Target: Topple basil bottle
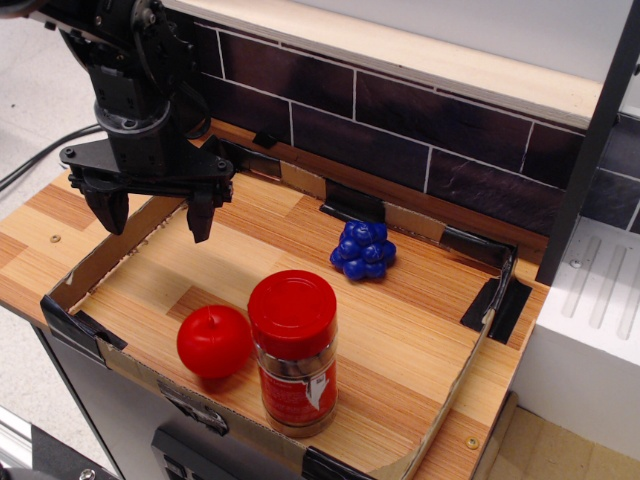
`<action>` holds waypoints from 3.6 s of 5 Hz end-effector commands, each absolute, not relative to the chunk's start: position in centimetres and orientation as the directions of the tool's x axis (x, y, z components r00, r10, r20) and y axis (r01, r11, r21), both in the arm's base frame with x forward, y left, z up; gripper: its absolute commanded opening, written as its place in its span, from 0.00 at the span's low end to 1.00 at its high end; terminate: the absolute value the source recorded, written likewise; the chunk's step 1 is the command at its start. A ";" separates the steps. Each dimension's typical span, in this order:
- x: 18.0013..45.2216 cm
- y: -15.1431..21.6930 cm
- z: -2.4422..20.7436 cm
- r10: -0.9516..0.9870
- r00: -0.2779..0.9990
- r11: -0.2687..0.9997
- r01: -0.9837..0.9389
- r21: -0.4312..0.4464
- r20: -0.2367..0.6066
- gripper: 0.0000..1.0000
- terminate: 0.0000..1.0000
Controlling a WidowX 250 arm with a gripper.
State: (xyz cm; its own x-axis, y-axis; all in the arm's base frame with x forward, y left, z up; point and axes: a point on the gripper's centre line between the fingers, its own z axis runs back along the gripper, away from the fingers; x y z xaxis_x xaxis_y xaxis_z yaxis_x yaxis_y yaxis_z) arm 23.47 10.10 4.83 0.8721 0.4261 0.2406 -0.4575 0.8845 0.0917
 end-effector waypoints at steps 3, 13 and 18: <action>24.8 5.5 9.0 0.458 0.859 0.882 -0.470 0.001 0.230 1.00 0.00; 19.6 -4.6 8.9 -0.018 0.992 1.000 0.019 -0.008 0.121 1.00 0.00; 18.7 -5.1 8.9 -0.107 0.993 0.994 0.107 0.013 -0.047 0.00 0.00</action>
State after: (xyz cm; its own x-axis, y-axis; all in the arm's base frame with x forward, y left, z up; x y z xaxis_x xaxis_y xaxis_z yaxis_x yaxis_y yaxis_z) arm 18.30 -5.11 7.87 0.9910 -0.0950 -0.0945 0.0973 0.9951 0.0198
